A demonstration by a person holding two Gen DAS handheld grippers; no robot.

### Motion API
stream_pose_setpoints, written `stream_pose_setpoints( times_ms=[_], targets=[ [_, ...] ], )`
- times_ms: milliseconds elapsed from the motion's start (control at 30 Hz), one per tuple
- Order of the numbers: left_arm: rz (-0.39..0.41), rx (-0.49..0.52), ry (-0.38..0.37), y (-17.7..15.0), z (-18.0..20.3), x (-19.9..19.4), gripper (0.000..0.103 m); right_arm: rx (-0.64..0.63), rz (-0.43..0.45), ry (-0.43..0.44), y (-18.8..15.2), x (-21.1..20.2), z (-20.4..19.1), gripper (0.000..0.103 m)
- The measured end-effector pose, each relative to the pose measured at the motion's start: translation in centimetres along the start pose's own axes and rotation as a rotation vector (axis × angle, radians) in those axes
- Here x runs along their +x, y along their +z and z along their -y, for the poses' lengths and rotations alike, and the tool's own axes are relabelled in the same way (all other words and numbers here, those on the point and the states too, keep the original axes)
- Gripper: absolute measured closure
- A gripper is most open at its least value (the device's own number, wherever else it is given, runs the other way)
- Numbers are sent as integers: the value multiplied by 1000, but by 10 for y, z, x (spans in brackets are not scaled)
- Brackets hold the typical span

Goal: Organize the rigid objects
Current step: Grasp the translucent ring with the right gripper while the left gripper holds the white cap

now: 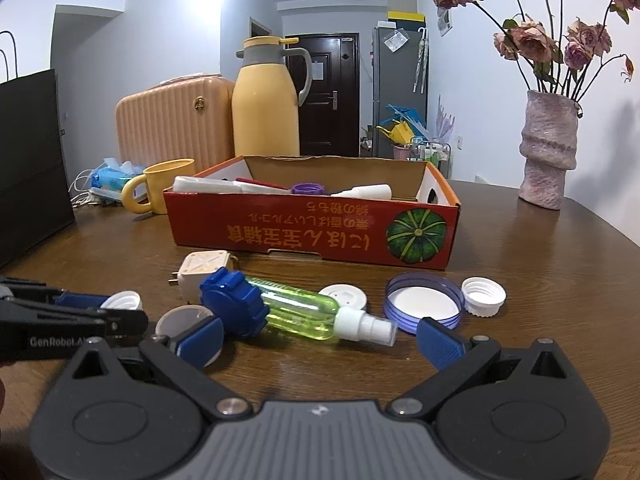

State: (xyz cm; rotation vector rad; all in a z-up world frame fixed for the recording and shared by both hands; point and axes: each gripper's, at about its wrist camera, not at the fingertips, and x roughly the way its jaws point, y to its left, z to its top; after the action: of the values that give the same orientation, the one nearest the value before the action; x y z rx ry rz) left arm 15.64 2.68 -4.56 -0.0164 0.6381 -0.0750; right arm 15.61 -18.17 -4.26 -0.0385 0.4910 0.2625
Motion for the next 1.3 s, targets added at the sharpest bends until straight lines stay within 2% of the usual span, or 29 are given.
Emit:
stream_pose_setpoints(
  times_ms=[400, 633, 867, 1200, 1300],
  targets=[
    [43, -56, 56, -1, -32, -12, 62, -42, -32, 41, -1, 4, -35, 0],
    [48, -113, 94, -2, -58, -16, 62, -42, -66, 42, 0, 11, -49, 0],
    [57, -127, 105, -4, -69, -21, 62, -45, -94, 36, 2, 20, -65, 2],
    [63, -133, 97, -6, -72, -24, 62, -24, -139, 14, 5, 35, -81, 11],
    [63, -130, 93, -6, -71, -23, 62, -19, -140, 12, 6, 36, -83, 16]
  ],
)
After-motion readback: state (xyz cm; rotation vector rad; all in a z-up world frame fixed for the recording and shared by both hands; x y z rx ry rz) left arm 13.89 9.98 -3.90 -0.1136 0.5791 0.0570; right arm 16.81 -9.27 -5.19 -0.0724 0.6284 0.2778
